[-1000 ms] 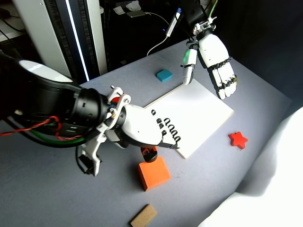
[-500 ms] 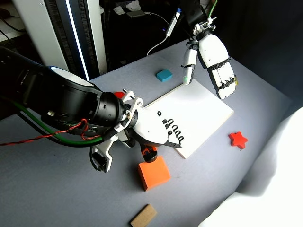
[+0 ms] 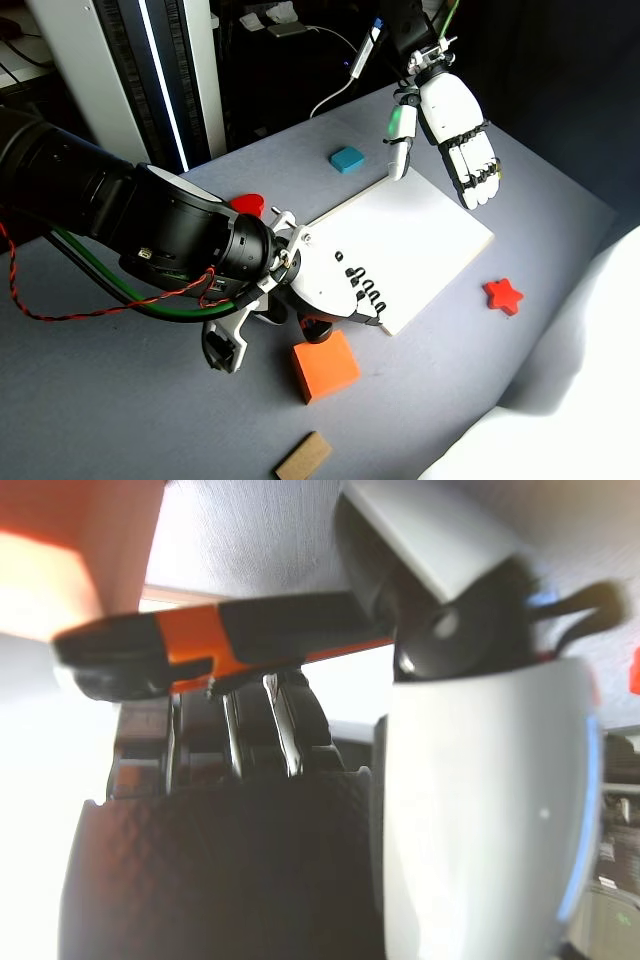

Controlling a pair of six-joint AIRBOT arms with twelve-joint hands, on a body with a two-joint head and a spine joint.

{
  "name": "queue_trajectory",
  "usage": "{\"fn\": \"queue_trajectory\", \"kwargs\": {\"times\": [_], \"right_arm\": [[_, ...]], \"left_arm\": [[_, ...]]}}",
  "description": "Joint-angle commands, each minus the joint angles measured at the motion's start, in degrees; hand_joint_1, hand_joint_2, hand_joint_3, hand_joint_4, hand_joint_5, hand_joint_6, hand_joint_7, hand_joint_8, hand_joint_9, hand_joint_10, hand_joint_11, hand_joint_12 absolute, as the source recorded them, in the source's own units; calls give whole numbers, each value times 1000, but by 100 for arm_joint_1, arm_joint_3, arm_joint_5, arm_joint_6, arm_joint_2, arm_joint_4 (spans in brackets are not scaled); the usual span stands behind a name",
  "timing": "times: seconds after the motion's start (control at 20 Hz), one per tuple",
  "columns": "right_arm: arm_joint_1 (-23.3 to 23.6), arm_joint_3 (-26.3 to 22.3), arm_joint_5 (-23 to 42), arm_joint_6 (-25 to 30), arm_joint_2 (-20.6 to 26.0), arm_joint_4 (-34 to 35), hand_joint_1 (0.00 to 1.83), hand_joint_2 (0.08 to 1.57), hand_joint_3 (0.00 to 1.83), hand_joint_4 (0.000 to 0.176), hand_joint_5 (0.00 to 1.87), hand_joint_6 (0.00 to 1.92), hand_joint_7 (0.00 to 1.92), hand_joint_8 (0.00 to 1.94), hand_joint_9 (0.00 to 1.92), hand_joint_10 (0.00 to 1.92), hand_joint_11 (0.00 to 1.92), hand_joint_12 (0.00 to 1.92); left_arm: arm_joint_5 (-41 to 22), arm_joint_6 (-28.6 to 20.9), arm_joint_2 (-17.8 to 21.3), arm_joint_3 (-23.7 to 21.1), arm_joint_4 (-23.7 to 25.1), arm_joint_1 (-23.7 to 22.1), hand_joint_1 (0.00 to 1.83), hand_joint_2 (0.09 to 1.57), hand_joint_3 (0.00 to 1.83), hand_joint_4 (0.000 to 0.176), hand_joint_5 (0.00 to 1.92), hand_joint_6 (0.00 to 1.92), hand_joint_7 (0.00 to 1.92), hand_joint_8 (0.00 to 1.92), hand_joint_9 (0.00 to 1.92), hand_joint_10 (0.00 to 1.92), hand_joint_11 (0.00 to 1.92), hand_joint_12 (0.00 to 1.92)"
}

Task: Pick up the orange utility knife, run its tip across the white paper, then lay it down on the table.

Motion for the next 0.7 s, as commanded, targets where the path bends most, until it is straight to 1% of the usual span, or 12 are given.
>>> {"fn": "queue_trajectory", "kwargs": {"times": [0.0, 0.05, 0.15, 0.2, 0.3, 0.5, 0.55, 0.6, 0.65], "right_arm": [[-7, 15, -402, 0, 0, 93, 1289, 741, 650, 0, 0, 0, 0, 0, 0, 0, 0, 0], [-40, 15, -434, 0, -7, 93, 1292, 754, 647, 0, 0, 0, 0, 0, 0, 0, 0, 0], [-118, 13, -548, -12, -25, 93, 1262, 767, 644, 0, 0, 0, 0, 0, 0, 0, 0, 0], [-174, 12, -688, -18, -42, 93, 1244, 786, 602, 0, 0, 0, 0, 0, 0, 0, 0, 0], [-228, -3, -800, -29, -47, 93, 1236, 809, 586, 0, 0, 0, 0, 0, 0, 0, 0, 0], [-194, -11, -850, -66, -45, 93, 1184, 877, 550, 0, 0, 0, 0, 0, 0, 0, 0, 0], [-173, -12, -857, -68, -45, 93, 1146, 935, 544, 0, 0, 363, 63, 229, 0, 303, 0, 0], [-150, -12, -857, -75, -45, 92, 1169, 927, 597, 0, 0, 938, 36, 902, 0, 906, 0, 930], [-129, -12, -860, -88, -45, 92, 1050, 1204, 364, 0, 386, 1556, 403, 1693, 109, 1718, 0, 1723]], "left_arm": [[-534, -3, 15, 27, 230, -18, 0, 1209, 1, 0, 19, 1, 40, 2, 27, 0, 0, 257], [-535, -3, 15, 29, 230, -18, 0, 1213, 2, 0, 12, 2, 32, 2, 13, 3, 0, 206], [-535, -3, 14, 37, 230, -18, 0, 1210, 0, 0, 21, 4, 38, 3, 19, 5, 0, 215], [-535, -3, 13, 39, 230, -18, 0, 1210, 0, 0, 26, 4, 46, 4, 26, 6, 0, 234], [-535, -4, 12, 40, 230, -18, 0, 1216, 2, 0, 24, 2, 46, 1, 24, 3, 0, 223], [-535, -6, 9, 40, 229, -17, 0, 1221, 3, 0, 25, 1, 50, 2, 29, 3, 0, 242], [-535, -7, 9, 42, 229, -17, 0, 1219, 1, 0, 21, 0, 47, 0, 29, 2, 0, 244], [-535, -10, 9, 43, 229, -17, 0, 1220, 2, 0, 16, 0, 43, 0, 24, 0, 0, 243], [-535, -14, 9, 43, 229, -17, 0, 1220, 1, 0, 13, 0, 36, 1, 14, 1, 0, 218]]}}
